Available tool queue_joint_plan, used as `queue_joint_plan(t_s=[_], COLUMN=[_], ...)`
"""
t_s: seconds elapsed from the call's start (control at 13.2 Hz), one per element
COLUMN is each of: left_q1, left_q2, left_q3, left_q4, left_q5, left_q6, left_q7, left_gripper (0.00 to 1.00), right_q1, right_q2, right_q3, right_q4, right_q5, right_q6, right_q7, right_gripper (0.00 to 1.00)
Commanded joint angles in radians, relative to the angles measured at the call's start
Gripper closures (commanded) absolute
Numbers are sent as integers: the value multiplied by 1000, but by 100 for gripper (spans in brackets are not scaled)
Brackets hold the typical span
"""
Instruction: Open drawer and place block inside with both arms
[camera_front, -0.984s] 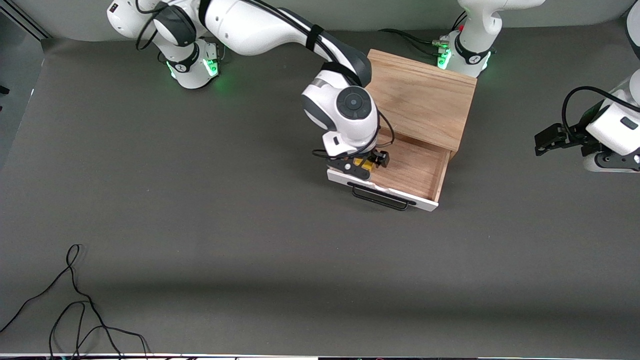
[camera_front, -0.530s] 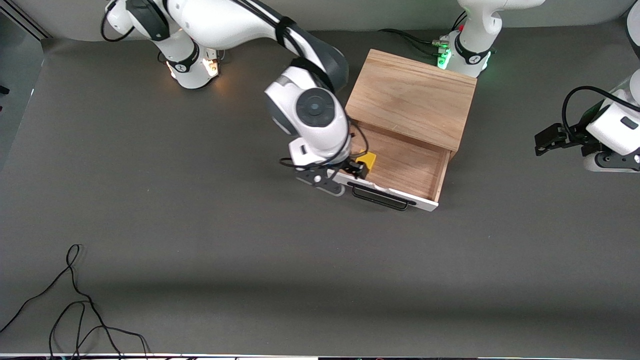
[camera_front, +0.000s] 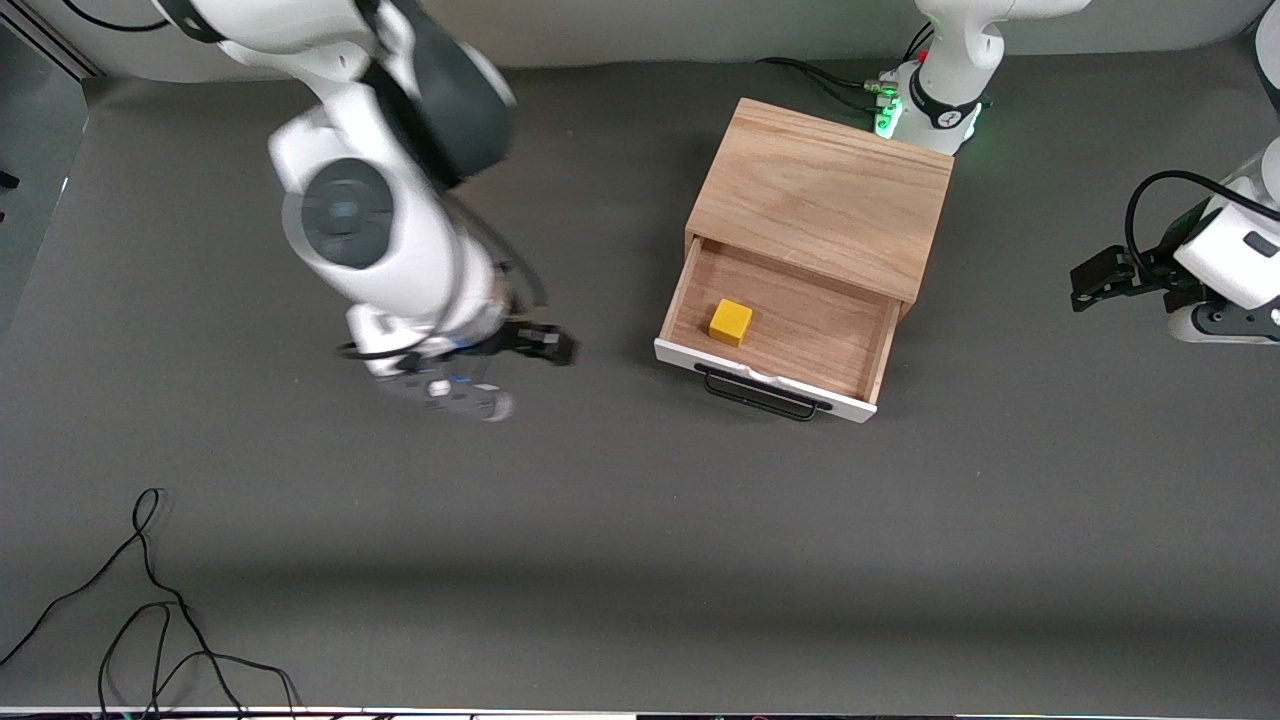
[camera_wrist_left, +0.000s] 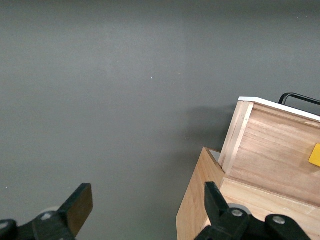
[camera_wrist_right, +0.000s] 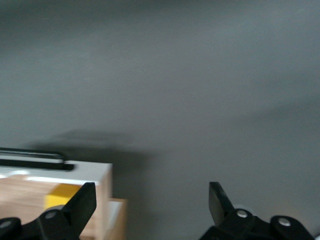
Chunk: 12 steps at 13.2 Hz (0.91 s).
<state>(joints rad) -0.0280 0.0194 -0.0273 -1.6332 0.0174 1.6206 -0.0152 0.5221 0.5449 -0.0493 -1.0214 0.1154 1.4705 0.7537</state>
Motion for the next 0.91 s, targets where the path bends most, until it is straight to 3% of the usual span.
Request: queue_joint_plan(t_s=[0.0, 0.15, 0.45, 0.53, 0.61, 0.83], left_q1=[-10, -10, -12, -12, -12, -12], left_q2=[-7, -7, -9, -9, -9, -9], left_q3=[7, 7, 6, 6, 6, 6], left_q4=[9, 10, 10, 10, 10, 10], left_q5=[6, 6, 7, 7, 6, 6], left_q6=[-2, -4, -5, -5, -5, -5], left_q7=[17, 14, 14, 14, 14, 17], left_gripper=[0, 0, 0, 0, 0, 0], right_q1=[9, 9, 9, 7, 0, -92], right_q2=[-68, -111, -158, -158, -158, -155], right_q3=[-88, -177, -429, -467, -495, -498], right_q4=[-46, -77, -95, -95, -88, -72], right_q5=[-65, -66, -60, -53, -51, 13], right_q6=[-117, -166, -202, -202, -196, -197], right_q7=[-190, -334, -747, -807, -859, -916], right_gripper=[0, 0, 0, 0, 0, 0])
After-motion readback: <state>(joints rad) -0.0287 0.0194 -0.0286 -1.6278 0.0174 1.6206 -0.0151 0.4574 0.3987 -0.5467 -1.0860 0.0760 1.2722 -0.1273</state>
